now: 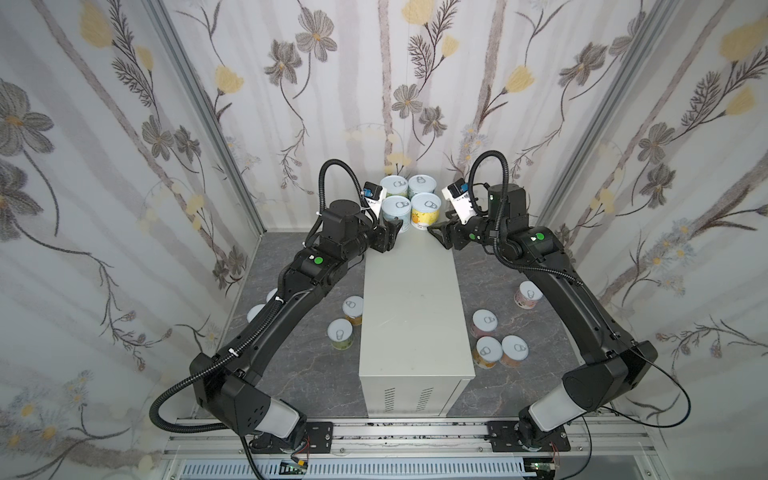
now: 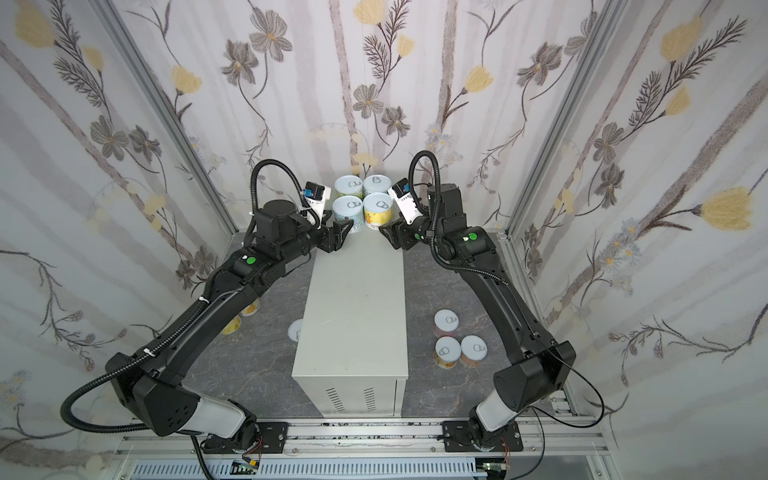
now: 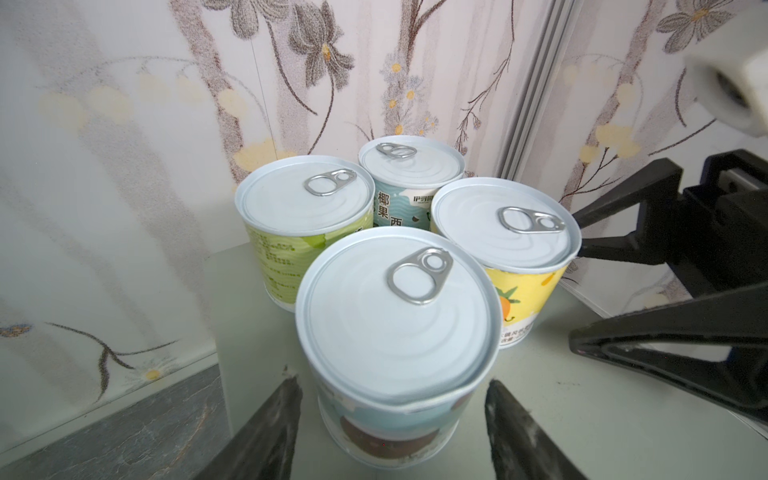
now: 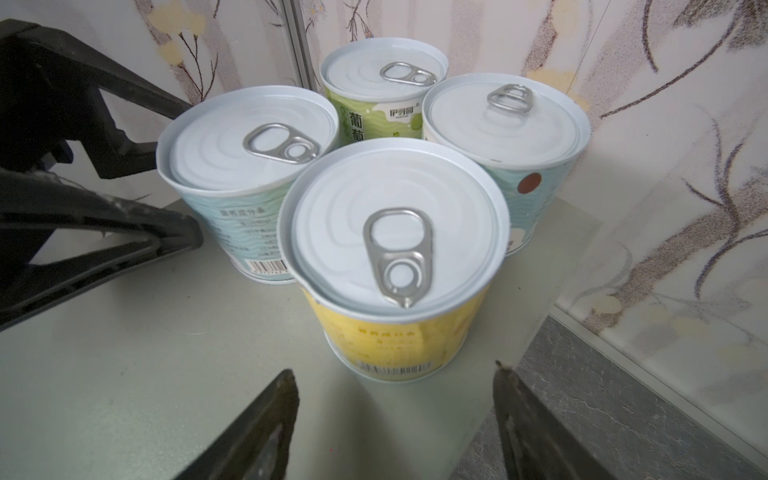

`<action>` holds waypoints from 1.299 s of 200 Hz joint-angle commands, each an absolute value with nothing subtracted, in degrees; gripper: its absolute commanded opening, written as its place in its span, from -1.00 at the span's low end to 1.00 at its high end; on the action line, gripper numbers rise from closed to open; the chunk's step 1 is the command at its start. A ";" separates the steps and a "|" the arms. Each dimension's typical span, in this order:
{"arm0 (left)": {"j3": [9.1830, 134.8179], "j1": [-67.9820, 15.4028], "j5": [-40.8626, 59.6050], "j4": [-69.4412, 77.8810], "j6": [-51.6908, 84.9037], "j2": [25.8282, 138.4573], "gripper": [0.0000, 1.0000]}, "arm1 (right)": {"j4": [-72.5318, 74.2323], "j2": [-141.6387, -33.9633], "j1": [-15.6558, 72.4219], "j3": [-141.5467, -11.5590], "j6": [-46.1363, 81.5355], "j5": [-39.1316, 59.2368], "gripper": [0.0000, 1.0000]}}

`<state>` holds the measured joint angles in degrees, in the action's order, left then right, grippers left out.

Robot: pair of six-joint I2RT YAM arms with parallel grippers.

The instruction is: Place and organize the canned foods onto the counter

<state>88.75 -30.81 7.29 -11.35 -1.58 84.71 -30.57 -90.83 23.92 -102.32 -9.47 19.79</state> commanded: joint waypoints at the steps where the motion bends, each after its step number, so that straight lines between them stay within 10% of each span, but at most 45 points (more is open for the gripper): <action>1: 89.03 -30.76 6.94 -9.95 -2.18 84.98 0.40 | -28.65 -91.05 23.91 -102.83 -10.16 20.53 0.48; 260: 88.81 -30.76 6.35 -10.37 -2.64 85.17 0.44 | -27.46 -92.95 23.99 -103.05 -11.03 23.29 0.20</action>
